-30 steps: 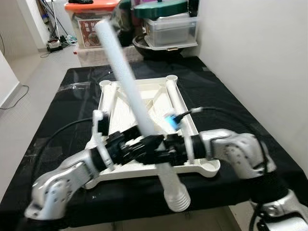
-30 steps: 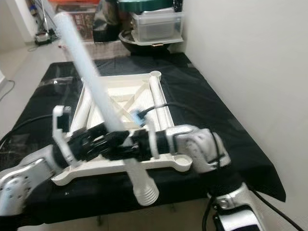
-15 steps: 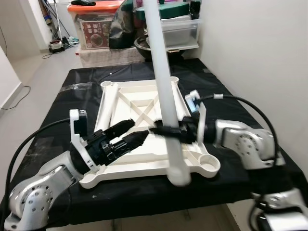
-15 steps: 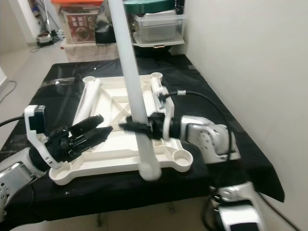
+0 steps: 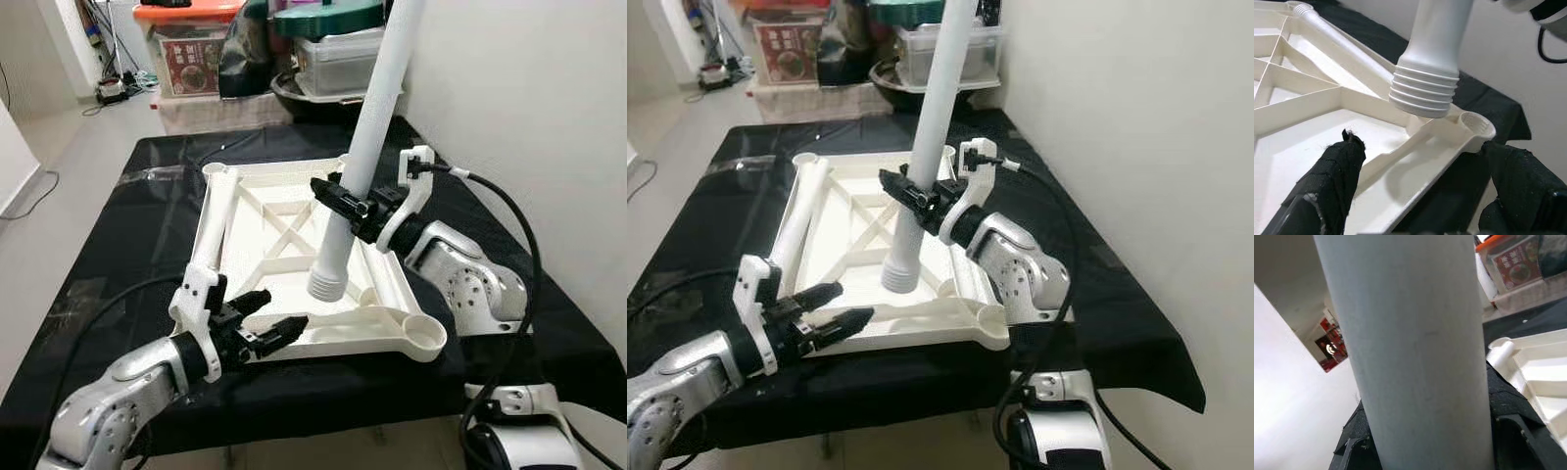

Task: Building children table

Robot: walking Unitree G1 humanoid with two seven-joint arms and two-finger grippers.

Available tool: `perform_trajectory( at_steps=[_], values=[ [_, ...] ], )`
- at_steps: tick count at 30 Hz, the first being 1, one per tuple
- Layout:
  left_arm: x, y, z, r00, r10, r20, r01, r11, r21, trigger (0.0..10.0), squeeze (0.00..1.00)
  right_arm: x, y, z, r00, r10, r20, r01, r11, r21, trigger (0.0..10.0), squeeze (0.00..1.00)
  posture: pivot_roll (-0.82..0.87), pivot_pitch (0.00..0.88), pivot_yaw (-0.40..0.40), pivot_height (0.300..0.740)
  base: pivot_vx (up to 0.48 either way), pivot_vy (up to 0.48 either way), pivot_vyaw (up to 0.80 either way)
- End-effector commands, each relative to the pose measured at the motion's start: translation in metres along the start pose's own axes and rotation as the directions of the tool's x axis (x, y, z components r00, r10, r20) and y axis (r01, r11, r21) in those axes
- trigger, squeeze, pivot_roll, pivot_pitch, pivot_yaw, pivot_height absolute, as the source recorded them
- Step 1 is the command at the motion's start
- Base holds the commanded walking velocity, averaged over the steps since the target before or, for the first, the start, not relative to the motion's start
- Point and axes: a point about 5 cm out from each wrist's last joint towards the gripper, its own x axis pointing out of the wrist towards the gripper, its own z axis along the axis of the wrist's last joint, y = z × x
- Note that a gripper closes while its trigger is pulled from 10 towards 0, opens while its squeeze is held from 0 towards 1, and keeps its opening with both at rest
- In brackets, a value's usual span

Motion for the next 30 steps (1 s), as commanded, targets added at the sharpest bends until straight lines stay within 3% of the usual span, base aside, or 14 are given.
perform_trajectory(
  at_steps=[1,4,6,9,16,23,24,27,28,30],
  values=[
    [-0.002,0.003,-0.001,1.000,0.017,-0.020,-0.016,1.000,0.022,10.0,0.00,0.002,0.005,0.007,0.999,0.018,0.031,-0.017,1.000,-0.023,0.0,0.00,-0.01,0.000,-0.018,0.740,0.000,0.000,0.00],
    [0.009,0.010,0.001,0.998,0.056,-0.022,-0.053,0.993,0.106,10.0,0.00,0.014,0.034,0.000,0.988,0.144,0.055,-0.144,0.990,0.007,0.0,0.00,-0.02,0.000,-0.008,0.740,0.000,0.000,0.00],
    [0.012,0.012,0.003,0.998,0.069,-0.010,-0.068,0.990,0.123,10.0,0.00,0.016,0.043,-0.003,0.981,0.185,0.054,-0.186,0.982,0.014,0.0,0.00,-0.02,0.000,-0.009,0.740,0.000,0.000,0.00],
    [0.012,0.012,0.003,0.998,0.069,-0.010,-0.068,0.990,0.123,10.0,0.00,0.016,0.043,-0.003,0.981,0.185,0.054,-0.186,0.982,0.014,0.0,0.00,-0.02,0.000,-0.009,0.740,0.000,0.000,0.00],
    [0.028,0.011,0.006,0.998,0.048,0.033,-0.052,0.989,0.137,10.0,0.00,0.022,0.068,-0.017,0.964,0.262,0.050,-0.265,0.964,0.039,0.0,0.00,-0.02,0.000,-0.004,0.740,0.000,0.000,0.00],
    [0.034,0.007,0.004,0.999,0.017,0.032,-0.021,0.990,0.139,10.0,0.00,0.022,0.075,-0.023,0.959,0.282,0.044,-0.284,0.958,0.052,0.0,0.00,-0.03,0.000,0.000,0.740,0.000,0.000,0.00],
    [0.035,0.005,0.003,0.999,0.002,0.033,-0.006,0.991,0.135,1.7,0.00,0.022,0.077,-0.024,0.957,0.286,0.041,-0.288,0.956,0.054,0.0,0.00,-0.03,0.000,-0.003,0.740,0.000,0.000,0.00],
    [0.035,0.005,0.003,0.999,0.002,0.033,-0.006,0.991,0.135,1.7,0.00,0.022,0.077,-0.024,0.957,0.286,0.041,-0.288,0.956,0.054,0.0,0.00,-0.03,0.000,-0.003,0.740,0.000,0.000,0.00],
    [0.035,0.004,0.002,0.999,-0.012,0.034,0.007,0.991,0.133,0.0,0.00,0.022,0.078,-0.025,0.957,0.288,0.039,-0.290,0.955,0.057,0.0,0.00,-0.03,0.000,-0.003,0.740,0.000,0.000,0.00],
    [0.034,0.003,-0.002,1.000,-0.018,0.023,0.015,0.990,0.137,0.0,0.00,0.022,0.078,-0.025,0.957,0.289,0.041,-0.291,0.955,0.056,0.0,0.00,-0.03,0.000,-0.003,0.740,0.000,0.000,0.00]
  ],
)
